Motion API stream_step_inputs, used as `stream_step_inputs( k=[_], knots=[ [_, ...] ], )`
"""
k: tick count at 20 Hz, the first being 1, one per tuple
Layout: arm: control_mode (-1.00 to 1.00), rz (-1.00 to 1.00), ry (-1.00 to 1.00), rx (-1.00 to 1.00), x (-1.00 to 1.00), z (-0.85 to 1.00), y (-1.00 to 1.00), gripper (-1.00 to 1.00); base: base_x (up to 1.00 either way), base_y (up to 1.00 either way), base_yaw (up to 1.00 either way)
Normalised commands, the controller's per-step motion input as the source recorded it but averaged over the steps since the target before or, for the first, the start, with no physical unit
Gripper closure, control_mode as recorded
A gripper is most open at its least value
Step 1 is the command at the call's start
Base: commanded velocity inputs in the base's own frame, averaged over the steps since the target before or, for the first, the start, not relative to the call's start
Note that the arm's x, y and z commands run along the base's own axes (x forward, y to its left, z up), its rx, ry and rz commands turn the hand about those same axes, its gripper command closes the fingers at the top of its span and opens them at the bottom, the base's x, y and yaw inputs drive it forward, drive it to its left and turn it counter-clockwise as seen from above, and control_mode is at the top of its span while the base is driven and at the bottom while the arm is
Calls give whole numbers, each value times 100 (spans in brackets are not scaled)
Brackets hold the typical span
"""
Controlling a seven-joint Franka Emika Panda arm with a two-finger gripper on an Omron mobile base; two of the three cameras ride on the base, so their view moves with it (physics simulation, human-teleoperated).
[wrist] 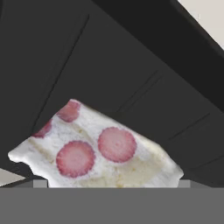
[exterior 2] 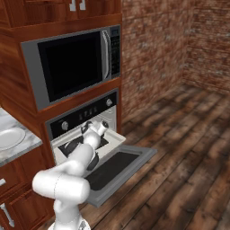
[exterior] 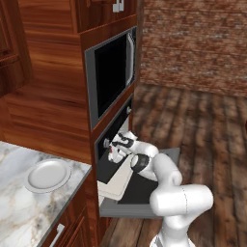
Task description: Take the baked cake out of the oven and place it on the plate for cooling. Then close the oven door.
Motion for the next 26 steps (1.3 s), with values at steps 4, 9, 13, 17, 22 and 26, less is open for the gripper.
stream_step_inputs(
  k=[4, 9, 13, 17, 22, 26],
  knots=[
    [-100, 5, 9, 13, -31, 71, -52, 100, 0, 0, 0],
    [-100, 4, 2, 12, -83, 81, -37, 100, 0, 0, 0],
    [-100, 2, 0, 9, -100, 84, -11, 100, 0, 0, 0],
    [-100, 0, 0, 5, -100, 68, -1, 100, 0, 0, 0],
    [-100, 0, 0, 1, -100, 43, 1, 100, 0, 0, 0],
    [-100, 0, 0, 0, -100, 28, 10, 100, 0, 0, 0]
  ],
)
